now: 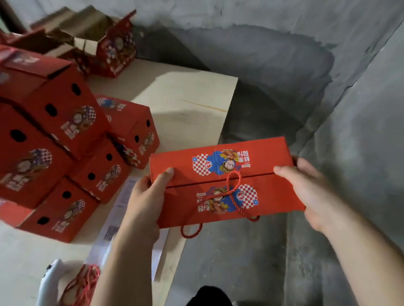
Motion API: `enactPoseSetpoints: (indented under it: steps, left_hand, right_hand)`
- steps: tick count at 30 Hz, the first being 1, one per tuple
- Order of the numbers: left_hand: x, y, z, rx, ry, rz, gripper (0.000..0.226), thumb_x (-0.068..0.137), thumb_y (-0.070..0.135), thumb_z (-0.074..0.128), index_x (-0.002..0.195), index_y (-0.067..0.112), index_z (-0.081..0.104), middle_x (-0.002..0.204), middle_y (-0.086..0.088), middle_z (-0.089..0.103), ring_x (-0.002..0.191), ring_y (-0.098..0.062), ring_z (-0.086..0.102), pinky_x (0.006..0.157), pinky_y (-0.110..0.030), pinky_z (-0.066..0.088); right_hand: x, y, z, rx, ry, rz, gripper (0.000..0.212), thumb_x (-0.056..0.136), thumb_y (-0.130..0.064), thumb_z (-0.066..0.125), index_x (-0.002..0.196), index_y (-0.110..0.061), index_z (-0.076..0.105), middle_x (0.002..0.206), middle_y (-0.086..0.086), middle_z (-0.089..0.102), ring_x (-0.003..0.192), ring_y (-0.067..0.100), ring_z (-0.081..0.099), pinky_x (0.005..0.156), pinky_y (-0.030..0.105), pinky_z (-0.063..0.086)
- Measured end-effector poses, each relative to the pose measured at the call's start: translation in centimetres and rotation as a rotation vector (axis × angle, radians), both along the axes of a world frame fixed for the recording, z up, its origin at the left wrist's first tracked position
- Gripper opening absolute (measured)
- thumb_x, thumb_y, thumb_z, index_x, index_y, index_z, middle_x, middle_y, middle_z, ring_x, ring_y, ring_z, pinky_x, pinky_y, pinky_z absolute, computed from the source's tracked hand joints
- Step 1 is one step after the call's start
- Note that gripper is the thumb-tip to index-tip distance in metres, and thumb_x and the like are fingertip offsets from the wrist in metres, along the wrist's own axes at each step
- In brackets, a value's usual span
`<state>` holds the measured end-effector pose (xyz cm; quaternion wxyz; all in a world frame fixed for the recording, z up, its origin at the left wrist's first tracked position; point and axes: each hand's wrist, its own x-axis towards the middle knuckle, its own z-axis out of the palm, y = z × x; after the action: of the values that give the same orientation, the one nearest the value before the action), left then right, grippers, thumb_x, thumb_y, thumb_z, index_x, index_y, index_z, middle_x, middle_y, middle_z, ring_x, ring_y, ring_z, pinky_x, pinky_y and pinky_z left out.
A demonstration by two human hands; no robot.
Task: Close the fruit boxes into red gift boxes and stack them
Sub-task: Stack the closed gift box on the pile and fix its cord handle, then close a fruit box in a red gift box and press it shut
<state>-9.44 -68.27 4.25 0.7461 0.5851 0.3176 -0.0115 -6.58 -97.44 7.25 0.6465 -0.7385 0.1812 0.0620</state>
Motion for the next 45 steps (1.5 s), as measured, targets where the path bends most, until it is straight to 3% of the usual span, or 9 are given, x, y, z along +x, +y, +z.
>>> enactPoseSetpoints:
  steps: [3, 13, 17, 22, 27, 32, 36, 42, 45]
  left_hand:
    - [2.6, -1.6, 0.4, 0.007, -0.021, 0.09, 0.036, 0.089, 0.041, 0.079, 0.117, 0.021, 0.068, 0.073, 0.004, 0.077, 0.056, -0.019, 0.074, 0.039, -0.029, 0.052]
    - [23.2, -1.3, -0.6, 0.09, -0.043, 0.278, 0.044, 0.087, 0.043, 0.08, 0.123, 0.019, 0.07, 0.108, -0.008, 0.078, 0.092, -0.028, 0.077, 0.082, -0.048, 0.064]
    - [29.7, -0.5, -0.2, 0.019, -0.081, 0.381, 0.047, 0.087, 0.034, 0.082, 0.124, 0.012, 0.064, 0.099, -0.011, 0.08, 0.081, -0.028, 0.079, 0.062, -0.04, 0.062]
    - [34.5, 1.4, -0.8, 0.007, -0.039, 0.54, 0.066, 0.075, 0.044, 0.084, 0.128, 0.014, 0.059, 0.109, -0.013, 0.077, 0.087, -0.031, 0.079, 0.07, -0.049, 0.064]
    - [39.2, 3.7, -2.6, 0.077, 0.011, 0.784, 0.061, 0.084, 0.033, 0.084, 0.133, 0.01, 0.054, 0.11, -0.011, 0.073, 0.078, -0.02, 0.078, 0.06, -0.038, 0.063]
    - [42.3, 3.4, -3.1, 0.15, 0.21, 1.006, 0.101, 0.062, 0.056, 0.081, 0.146, 0.021, 0.038, 0.137, -0.009, 0.054, 0.118, -0.029, 0.064, 0.094, -0.054, 0.059]
    - [44.9, 3.3, -3.9, 0.144, 0.398, 1.124, 0.088, 0.074, 0.059, 0.08, 0.141, 0.018, 0.039, 0.134, -0.002, 0.041, 0.114, -0.02, 0.05, 0.095, -0.037, 0.048]
    - [47.3, 1.1, -6.2, -0.135, 0.413, 1.19, 0.068, 0.086, 0.047, 0.079, 0.128, 0.013, 0.036, 0.136, -0.012, 0.051, 0.117, -0.028, 0.057, 0.099, -0.042, 0.049]
    - [46.8, 1.8, -5.9, -0.223, 0.391, 1.293, 0.066, 0.091, 0.049, 0.072, 0.137, 0.016, 0.039, 0.148, -0.014, 0.048, 0.116, -0.024, 0.054, 0.094, -0.039, 0.044]
  right_hand:
    - [5.5, -0.9, 0.5, -0.039, -0.023, 0.107, 0.009, 0.095, -0.028, 0.069, 0.103, -0.029, 0.074, 0.096, -0.004, 0.08, 0.085, 0.012, 0.075, 0.072, 0.031, 0.052]
    - [30.9, 0.7, 0.4, -0.157, -0.045, 0.384, 0.01, 0.097, -0.028, 0.067, 0.099, -0.021, 0.074, 0.088, -0.006, 0.079, 0.08, 0.011, 0.076, 0.069, 0.033, 0.055]
    - [39.4, 2.2, -0.1, -0.153, -0.018, 0.489, 0.012, 0.089, -0.038, 0.069, 0.099, -0.037, 0.076, 0.091, -0.012, 0.079, 0.079, 0.006, 0.076, 0.066, 0.031, 0.056]
    - [49.0, 7.3, -0.6, -0.164, 0.009, 0.66, 0.04, 0.072, -0.051, 0.066, 0.11, -0.039, 0.072, 0.093, -0.006, 0.079, 0.084, 0.018, 0.078, 0.064, 0.031, 0.059]
    - [59.2, 17.2, -1.7, -0.223, -0.046, 0.925, 0.023, 0.082, -0.039, 0.063, 0.102, -0.047, 0.072, 0.093, -0.006, 0.078, 0.077, 0.013, 0.076, 0.057, 0.025, 0.056]
    - [65.8, 29.2, -3.4, -0.359, -0.222, 1.229, 0.034, 0.095, -0.027, 0.06, 0.128, -0.031, 0.062, 0.126, 0.011, 0.054, 0.104, 0.029, 0.066, 0.072, 0.032, 0.056]
    - [67.4, 39.1, -3.0, -0.67, -0.466, 1.513, 0.058, 0.09, -0.055, 0.051, 0.144, -0.035, 0.046, 0.133, 0.006, 0.041, 0.121, 0.035, 0.053, 0.108, 0.047, 0.039]
    - [63.8, 49.4, -5.0, -0.973, -0.868, 1.907, 0.083, 0.086, -0.076, 0.047, 0.156, -0.037, 0.027, 0.152, 0.008, 0.036, 0.135, 0.041, 0.044, 0.112, 0.053, 0.029]
    - [61.4, 50.4, -7.3, -0.94, -0.921, 2.04, 0.088, 0.084, -0.078, 0.044, 0.16, -0.046, 0.015, 0.166, 0.005, 0.02, 0.15, 0.038, 0.018, 0.123, 0.054, 0.007]
